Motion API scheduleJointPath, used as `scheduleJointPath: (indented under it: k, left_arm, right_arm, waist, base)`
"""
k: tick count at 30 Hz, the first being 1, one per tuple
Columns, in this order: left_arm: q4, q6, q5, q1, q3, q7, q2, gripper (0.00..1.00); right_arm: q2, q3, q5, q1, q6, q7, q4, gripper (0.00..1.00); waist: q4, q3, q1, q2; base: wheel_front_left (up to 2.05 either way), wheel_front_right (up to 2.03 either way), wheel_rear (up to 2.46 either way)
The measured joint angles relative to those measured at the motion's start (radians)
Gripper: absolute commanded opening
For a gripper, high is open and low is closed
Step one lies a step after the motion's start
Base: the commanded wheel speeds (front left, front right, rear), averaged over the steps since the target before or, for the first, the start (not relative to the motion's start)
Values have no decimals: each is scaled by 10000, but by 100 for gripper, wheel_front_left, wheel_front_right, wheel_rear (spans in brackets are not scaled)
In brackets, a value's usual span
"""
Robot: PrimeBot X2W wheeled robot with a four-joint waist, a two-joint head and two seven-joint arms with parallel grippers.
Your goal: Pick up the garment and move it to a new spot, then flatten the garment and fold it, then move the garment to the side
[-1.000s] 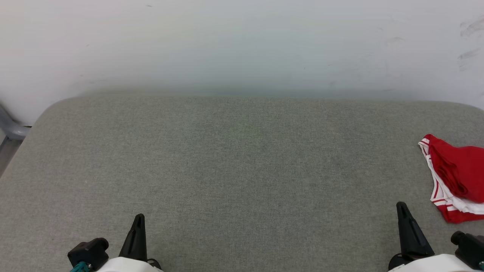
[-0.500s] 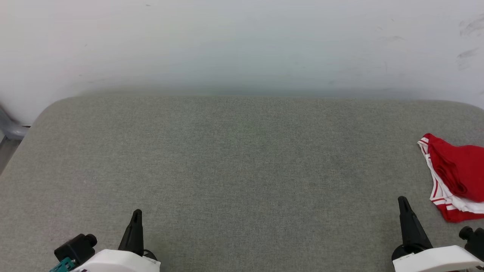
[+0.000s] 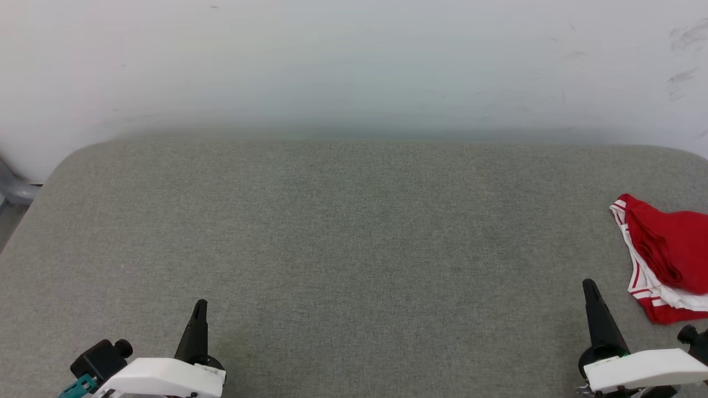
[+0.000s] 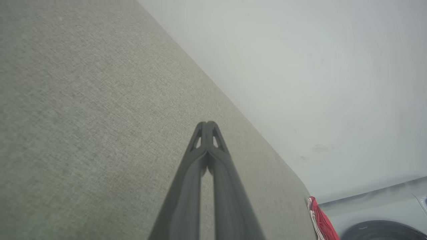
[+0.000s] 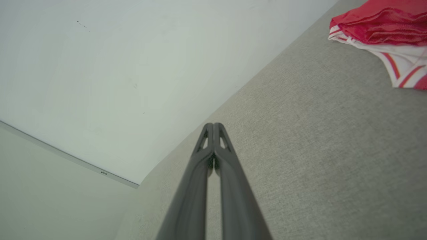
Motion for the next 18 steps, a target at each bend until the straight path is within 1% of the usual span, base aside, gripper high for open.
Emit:
scheduleJointPath:
  k: [18]
  left_arm:
    - [134,-127,-2036,-349,213,485,-6,0]
  right_arm:
    - [-13,-61,2019,-316,-2,445,232,0]
  waist:
    - [-39,28,0,0]
  base:
    - [0,0,0]
